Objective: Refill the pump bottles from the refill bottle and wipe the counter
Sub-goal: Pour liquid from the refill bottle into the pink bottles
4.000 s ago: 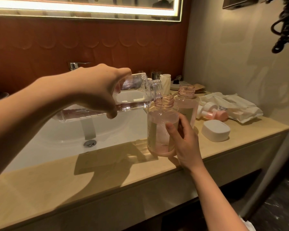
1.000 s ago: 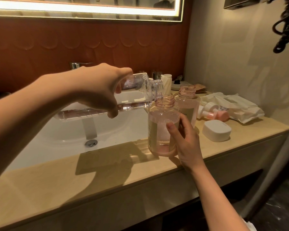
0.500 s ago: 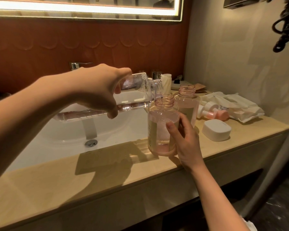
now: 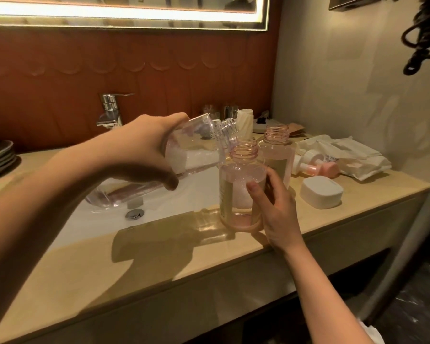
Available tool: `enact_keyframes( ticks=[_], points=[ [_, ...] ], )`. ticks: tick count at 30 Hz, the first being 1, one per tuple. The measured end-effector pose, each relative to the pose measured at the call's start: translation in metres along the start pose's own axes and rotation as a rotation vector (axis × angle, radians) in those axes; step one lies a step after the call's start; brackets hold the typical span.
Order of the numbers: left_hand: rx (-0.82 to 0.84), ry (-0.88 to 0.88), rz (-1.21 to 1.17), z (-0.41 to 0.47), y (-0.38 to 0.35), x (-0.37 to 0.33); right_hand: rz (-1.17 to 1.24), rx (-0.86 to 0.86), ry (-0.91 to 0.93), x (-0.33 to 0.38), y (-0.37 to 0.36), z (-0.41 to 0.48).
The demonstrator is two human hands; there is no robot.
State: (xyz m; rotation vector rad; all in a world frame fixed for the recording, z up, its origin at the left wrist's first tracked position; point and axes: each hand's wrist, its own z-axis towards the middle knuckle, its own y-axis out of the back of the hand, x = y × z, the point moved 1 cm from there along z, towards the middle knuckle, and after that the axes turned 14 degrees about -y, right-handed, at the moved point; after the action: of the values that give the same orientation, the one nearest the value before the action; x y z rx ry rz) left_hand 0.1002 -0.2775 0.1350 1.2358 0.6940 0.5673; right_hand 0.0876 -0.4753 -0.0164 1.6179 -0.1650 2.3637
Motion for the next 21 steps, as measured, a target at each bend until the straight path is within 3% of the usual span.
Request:
enact_keyframes(
  ticks=[14,21],
  points=[
    [-0.210,-0.001,-0.025,-0.009,-0.026,0.004,-0.017,-0.050,-0.027,0.000,-0.001,-0.001],
    [-0.415,-0.046,-0.208,-0.017,-0.039,0.008,0.032,-0.573,-0.006,0.015,0.008,-0.010]
  ],
)
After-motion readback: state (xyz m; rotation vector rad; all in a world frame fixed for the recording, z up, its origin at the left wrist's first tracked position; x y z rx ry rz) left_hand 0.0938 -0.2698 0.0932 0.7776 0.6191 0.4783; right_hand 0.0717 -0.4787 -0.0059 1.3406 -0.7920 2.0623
